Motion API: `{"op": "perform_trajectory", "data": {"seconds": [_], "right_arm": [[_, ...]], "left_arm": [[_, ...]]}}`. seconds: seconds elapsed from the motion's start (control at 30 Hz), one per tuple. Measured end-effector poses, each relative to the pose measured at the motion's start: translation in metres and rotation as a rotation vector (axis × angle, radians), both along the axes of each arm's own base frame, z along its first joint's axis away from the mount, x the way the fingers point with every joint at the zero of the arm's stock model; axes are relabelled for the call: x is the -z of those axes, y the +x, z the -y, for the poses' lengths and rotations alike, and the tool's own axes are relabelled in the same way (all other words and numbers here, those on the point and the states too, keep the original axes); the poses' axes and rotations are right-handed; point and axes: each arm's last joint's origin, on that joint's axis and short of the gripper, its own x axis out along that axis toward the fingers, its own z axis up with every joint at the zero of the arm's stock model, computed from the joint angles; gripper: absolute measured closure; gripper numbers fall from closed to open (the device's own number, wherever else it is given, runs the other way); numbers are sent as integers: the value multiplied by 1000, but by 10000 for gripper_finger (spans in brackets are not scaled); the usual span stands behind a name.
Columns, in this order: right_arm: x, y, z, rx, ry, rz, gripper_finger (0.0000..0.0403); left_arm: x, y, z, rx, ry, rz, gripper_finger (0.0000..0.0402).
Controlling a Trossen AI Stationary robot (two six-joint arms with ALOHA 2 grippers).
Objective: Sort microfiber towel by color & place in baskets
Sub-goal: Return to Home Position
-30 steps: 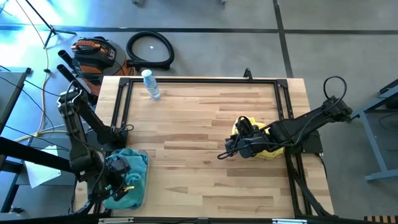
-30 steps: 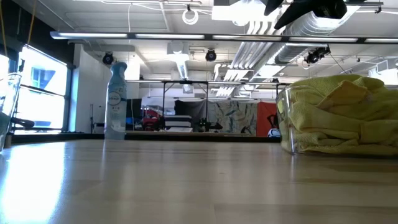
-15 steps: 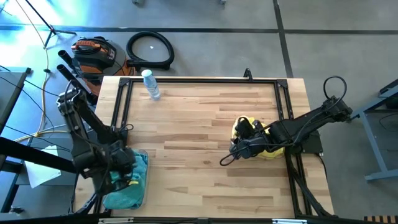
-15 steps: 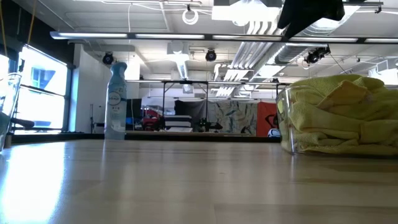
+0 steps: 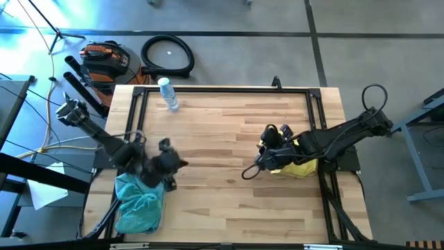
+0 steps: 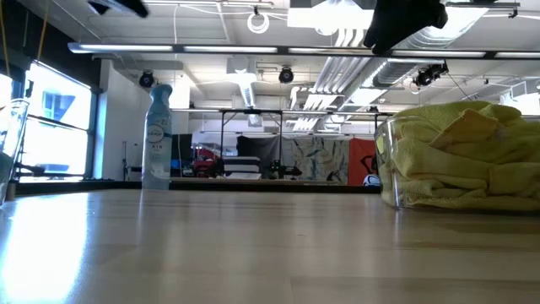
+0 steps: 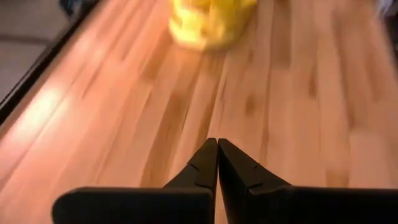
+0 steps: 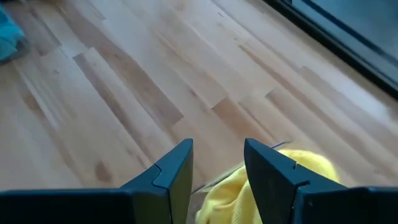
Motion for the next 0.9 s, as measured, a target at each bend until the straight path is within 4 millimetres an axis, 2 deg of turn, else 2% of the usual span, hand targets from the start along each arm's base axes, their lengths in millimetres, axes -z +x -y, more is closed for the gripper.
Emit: {"op": "perform_trajectory", "data": {"seconds": [0.2,0.33,0.53,0.67,0.8,0.9], "right_arm": [[0,3,10,-43,-61,-52,261],[0,5,18,-77,-105,-93,261],[0,7,29,-77,-122,-119,261],[0,8,33,-67,-112,-122,261],[0,8,35,-63,-112,-125,261],[0,8,36,-59,-111,-126,261]], "left_arm": [[10,10,-37,76,-39,277,401],[21,3,-62,77,-43,441,401],[47,-16,-92,30,-75,568,401],[55,-33,-104,-37,-104,625,401],[55,-52,-108,-31,-91,675,401],[63,-64,-110,-31,-88,663,401]]}}
